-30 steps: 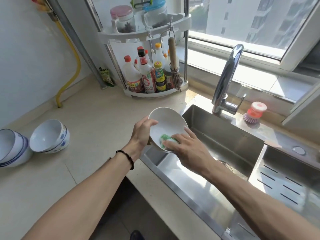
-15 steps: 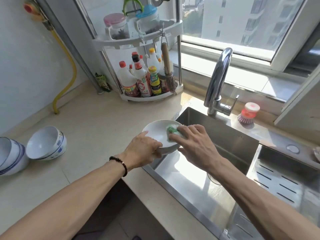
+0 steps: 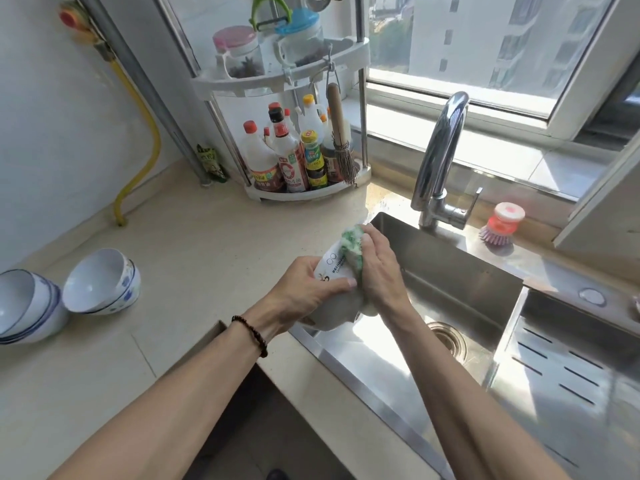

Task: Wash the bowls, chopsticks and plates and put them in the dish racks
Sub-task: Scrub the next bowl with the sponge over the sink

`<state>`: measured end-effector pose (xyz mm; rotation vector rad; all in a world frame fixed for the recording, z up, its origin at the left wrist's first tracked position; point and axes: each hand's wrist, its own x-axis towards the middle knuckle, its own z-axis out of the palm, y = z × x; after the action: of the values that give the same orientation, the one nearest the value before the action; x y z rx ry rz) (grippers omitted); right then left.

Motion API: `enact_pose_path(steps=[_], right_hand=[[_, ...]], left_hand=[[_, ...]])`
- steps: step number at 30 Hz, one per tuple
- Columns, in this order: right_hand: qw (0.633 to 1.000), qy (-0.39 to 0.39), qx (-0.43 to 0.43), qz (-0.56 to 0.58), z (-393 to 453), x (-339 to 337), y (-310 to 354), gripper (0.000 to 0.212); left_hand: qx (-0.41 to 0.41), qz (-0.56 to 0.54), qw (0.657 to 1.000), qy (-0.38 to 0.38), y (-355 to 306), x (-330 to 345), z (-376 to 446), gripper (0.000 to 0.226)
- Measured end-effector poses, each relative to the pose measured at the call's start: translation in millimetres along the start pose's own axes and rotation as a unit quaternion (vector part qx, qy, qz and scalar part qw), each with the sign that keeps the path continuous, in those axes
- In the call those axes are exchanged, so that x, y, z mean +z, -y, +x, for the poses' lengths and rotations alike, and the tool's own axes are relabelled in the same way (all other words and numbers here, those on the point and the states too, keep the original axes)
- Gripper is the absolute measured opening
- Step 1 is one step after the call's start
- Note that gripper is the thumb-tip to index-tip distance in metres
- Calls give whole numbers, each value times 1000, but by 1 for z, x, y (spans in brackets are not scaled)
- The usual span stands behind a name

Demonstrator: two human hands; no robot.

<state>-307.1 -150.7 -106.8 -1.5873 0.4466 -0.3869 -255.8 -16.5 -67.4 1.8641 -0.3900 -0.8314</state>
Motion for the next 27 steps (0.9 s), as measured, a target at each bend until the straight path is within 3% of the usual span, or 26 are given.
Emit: enact_pose_path(steps=[4, 8, 10, 14, 17, 18, 22, 25, 27], right_hand=[[984, 73, -136, -89, -19, 17, -9, 44], [999, 13, 20, 24, 18, 6, -10, 50], [1000, 15, 10, -12, 16, 9, -3, 49], [988, 60, -114, -85, -10, 17, -7, 51], [995, 73, 17, 62, 10, 6, -6, 45], [995, 65, 20, 67, 10, 6, -4, 45], [991, 53, -100, -69, -9, 18, -2, 42], [993, 73, 23, 95, 6, 8, 5, 36], [996, 52, 7, 73, 4, 9, 8, 36]], left_hand=[[22, 16, 999, -36, -3, -4, 2, 7], [22, 24, 999, -1, -5, -5, -10, 11], [29, 8, 999, -21, -5, 1, -11, 15], [48, 14, 998, -37, -9, 0, -10, 9], [36, 25, 999, -14, -8, -3, -15, 5], [38, 21, 999, -21, -8, -3, -15, 8], [58, 16, 997, -45, -11, -3, -9, 12], [59, 14, 998, -20, -12, -5, -10, 8], [61, 1, 997, -39, -12, -2, -9, 5]])
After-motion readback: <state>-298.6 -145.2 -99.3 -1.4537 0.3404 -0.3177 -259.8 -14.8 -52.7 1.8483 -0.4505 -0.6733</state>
